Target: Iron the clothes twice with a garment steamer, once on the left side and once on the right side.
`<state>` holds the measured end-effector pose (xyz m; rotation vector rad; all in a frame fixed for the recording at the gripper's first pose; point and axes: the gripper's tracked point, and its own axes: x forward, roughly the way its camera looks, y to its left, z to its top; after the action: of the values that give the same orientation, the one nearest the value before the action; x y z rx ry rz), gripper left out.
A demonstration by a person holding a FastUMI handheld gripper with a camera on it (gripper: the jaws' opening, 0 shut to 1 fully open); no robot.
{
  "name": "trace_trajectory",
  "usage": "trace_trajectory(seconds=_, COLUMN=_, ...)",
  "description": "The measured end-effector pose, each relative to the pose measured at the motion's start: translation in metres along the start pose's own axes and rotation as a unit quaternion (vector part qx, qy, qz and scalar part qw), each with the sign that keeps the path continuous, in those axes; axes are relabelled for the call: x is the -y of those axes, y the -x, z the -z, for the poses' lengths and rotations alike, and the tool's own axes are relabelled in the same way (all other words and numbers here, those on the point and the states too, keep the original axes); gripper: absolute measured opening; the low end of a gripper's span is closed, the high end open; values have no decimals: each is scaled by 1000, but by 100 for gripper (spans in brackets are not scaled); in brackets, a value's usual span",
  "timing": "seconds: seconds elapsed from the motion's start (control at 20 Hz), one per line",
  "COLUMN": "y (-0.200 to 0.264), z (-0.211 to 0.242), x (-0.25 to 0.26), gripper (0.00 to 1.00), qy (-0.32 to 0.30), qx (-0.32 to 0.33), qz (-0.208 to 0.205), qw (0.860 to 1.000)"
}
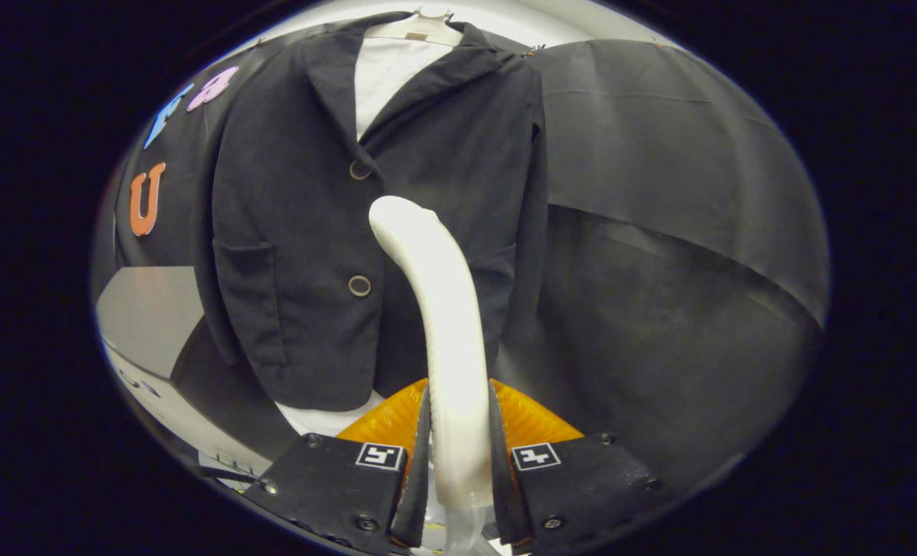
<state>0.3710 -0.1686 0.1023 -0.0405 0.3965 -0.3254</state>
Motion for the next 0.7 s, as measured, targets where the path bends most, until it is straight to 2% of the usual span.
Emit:
trace_trajectory(seconds=0.3, y=-4, z=10, x=-2, gripper=38, qy=-1, qx=-33, qz=-22, qw=999)
trace_trajectory(seconds=0.7, y=-4, z=12, x=-6, gripper=38, qy=-2, qx=-47, qz=-82, qw=995)
